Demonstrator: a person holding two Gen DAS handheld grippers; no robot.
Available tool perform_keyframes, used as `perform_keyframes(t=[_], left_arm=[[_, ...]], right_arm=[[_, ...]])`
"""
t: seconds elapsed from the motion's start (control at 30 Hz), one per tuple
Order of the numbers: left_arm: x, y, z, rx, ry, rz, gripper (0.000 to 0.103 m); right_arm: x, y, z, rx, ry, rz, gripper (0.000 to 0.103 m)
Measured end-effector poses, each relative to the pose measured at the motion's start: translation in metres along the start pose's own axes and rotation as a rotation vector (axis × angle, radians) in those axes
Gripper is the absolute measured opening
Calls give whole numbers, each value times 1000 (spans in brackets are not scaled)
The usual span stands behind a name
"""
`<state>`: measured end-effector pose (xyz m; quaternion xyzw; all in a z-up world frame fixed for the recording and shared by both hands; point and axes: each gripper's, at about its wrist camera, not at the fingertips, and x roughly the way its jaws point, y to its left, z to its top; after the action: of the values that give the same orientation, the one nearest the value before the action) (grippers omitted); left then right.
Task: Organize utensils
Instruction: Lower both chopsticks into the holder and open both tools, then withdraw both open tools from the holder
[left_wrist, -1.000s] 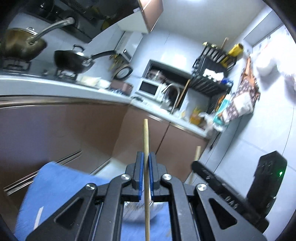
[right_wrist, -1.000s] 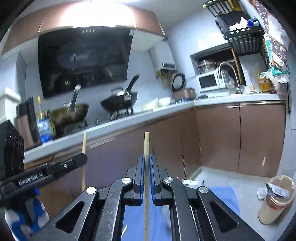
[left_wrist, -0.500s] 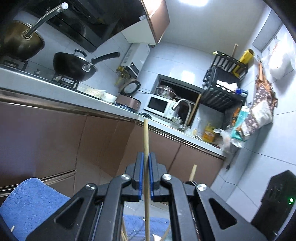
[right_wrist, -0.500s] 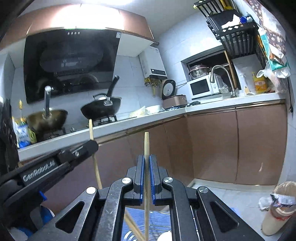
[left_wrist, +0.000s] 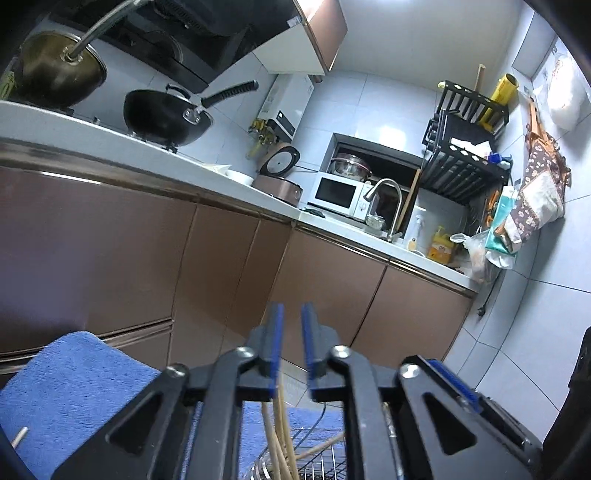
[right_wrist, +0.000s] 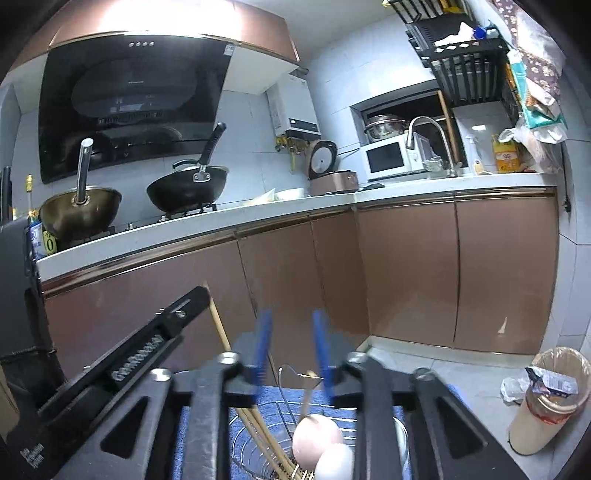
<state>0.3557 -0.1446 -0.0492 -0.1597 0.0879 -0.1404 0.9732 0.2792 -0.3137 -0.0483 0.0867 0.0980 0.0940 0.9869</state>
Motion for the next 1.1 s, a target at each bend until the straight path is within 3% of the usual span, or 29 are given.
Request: perform_keyframes(t=[0.37,0.6,0.87,1.1], left_arm=[[-92,5,44,10,-52,28,35],[-160,12,64,41,-52,85,46],[-233,25,67,82,-31,173,51],[-285,22,63,126,-30,219,53]], right_arm=[[-75,16,31,30,-62,-52,54],[-124,38,38,36,-59,-68,72],[-176,69,28,16,-50,-72,103],[-212,90,15,0,-44,-78,103]])
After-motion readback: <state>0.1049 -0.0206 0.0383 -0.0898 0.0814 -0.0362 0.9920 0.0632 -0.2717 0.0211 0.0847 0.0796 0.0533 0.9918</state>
